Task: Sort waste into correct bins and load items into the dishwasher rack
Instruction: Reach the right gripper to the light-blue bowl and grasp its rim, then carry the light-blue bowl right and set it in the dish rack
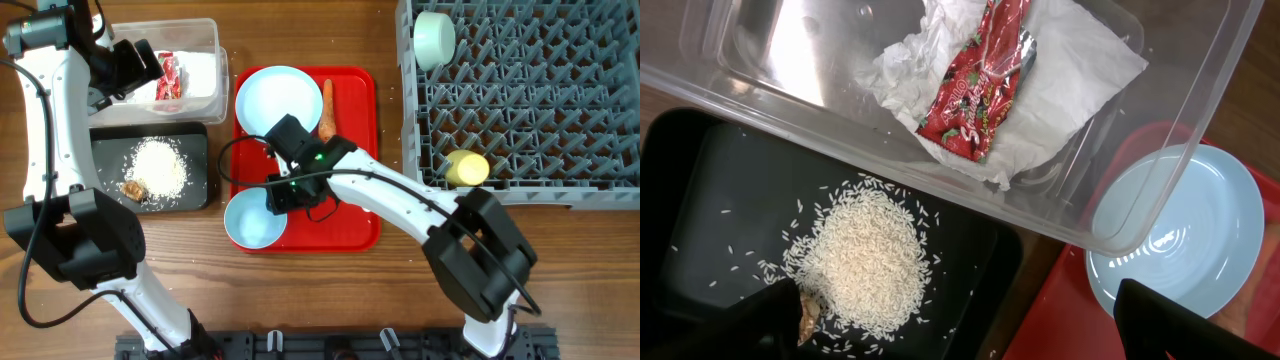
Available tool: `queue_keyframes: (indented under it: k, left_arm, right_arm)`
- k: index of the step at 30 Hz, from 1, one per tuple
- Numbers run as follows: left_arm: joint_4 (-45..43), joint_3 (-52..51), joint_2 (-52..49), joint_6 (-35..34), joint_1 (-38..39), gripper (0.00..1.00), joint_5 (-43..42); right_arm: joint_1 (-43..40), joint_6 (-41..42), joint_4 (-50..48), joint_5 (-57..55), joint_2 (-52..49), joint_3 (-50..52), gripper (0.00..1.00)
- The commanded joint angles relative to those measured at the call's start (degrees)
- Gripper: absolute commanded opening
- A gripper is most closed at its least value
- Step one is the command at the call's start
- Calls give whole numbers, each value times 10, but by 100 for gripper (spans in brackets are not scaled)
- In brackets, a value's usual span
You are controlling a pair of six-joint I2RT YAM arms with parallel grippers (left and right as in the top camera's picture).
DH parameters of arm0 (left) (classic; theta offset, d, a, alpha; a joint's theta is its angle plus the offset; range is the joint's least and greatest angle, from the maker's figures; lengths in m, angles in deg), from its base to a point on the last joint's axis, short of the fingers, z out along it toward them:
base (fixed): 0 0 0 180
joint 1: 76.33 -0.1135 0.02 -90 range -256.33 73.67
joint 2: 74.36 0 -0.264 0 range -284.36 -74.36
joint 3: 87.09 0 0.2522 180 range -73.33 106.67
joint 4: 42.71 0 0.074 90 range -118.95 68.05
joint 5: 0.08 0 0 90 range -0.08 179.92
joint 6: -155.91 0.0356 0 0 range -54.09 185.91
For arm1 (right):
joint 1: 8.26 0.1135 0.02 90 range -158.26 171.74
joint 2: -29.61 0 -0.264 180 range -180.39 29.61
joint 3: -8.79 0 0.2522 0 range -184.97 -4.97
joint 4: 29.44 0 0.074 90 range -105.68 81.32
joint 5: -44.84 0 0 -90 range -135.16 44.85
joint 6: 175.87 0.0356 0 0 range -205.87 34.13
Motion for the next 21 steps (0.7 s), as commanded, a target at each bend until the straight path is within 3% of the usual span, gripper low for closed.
queue_keyframes:
  k: [1,3,7,16,21]
  left_arm:
    - [-2,9,9,-5,2,100,-1]
    - [-2,9,9,-5,2,100,-1]
    - [-2,9,9,-5,2,100,-1]
    - [-2,9,9,-5,2,100,-1]
    - [-2,9,9,-5,2,100,-1]
  right_arm:
    - [-13,15,4,29,-23,3,36]
    - [-13,19,4,28,-23,3,28]
    - [-13,25,6,26,-23,3,3]
    - [-32,-3,30,30,-18,-24,4]
    - [-78,-38,121,-120,35,-64,4]
